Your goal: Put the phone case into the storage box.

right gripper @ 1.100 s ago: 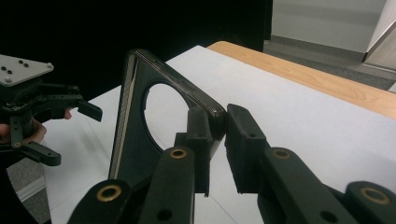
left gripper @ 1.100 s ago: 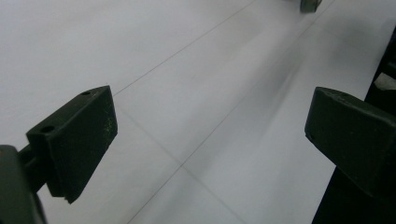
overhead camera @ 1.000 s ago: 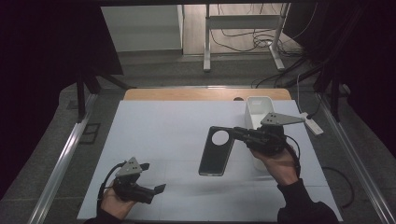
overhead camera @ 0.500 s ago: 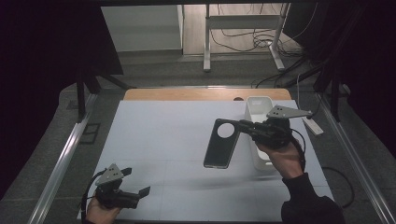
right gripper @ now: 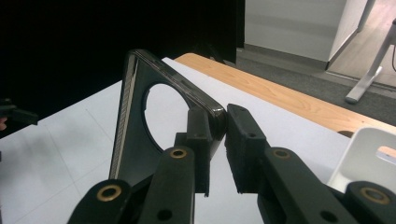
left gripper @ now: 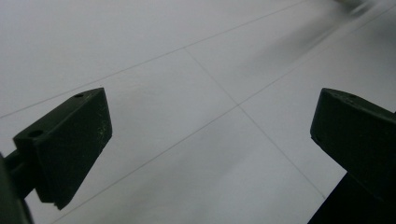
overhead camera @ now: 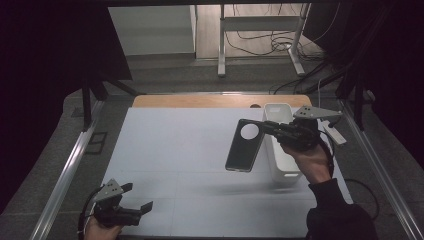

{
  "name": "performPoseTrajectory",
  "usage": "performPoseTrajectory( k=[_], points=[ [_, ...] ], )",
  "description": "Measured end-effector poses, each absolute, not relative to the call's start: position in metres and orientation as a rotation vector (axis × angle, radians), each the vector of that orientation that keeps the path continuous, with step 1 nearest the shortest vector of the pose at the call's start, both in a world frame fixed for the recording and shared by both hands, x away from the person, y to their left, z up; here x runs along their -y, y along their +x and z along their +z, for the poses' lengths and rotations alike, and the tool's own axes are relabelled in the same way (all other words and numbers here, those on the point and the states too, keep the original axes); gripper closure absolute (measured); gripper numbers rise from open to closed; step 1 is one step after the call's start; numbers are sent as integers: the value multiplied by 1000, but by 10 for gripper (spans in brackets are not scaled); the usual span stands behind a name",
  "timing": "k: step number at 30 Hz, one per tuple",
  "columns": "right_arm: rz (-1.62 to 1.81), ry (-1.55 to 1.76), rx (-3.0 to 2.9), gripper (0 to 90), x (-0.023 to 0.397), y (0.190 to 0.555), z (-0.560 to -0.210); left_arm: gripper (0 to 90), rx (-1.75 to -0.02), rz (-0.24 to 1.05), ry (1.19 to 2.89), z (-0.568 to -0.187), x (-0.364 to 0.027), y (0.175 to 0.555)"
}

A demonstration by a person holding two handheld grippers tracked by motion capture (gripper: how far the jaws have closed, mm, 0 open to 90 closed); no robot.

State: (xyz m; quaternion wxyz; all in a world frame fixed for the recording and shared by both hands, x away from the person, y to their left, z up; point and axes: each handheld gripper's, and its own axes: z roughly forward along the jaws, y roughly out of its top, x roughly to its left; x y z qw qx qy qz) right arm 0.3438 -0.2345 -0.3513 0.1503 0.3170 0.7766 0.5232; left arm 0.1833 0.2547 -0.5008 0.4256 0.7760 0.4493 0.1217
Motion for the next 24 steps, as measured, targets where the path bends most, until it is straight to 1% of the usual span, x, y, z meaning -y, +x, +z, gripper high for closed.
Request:
performPoseTrajectory(
  k=[9, 17, 19, 24],
  points=[
    [1483, 929, -2199, 795, 248, 353, -346, 0, -1136, 363, 1937, -501, -257, 182],
    [1452, 934, -2179, 796, 257, 363, -341, 0, -1143, 365, 1941, -501, -256, 183],
    [1438, 942, -2167, 796, 261, 367, -339, 0, -1142, 396, 1951, -501, -255, 183],
    [1427, 949, -2149, 796, 268, 373, -336, 0, -1145, 391, 1960, -502, -255, 183]
  ],
)
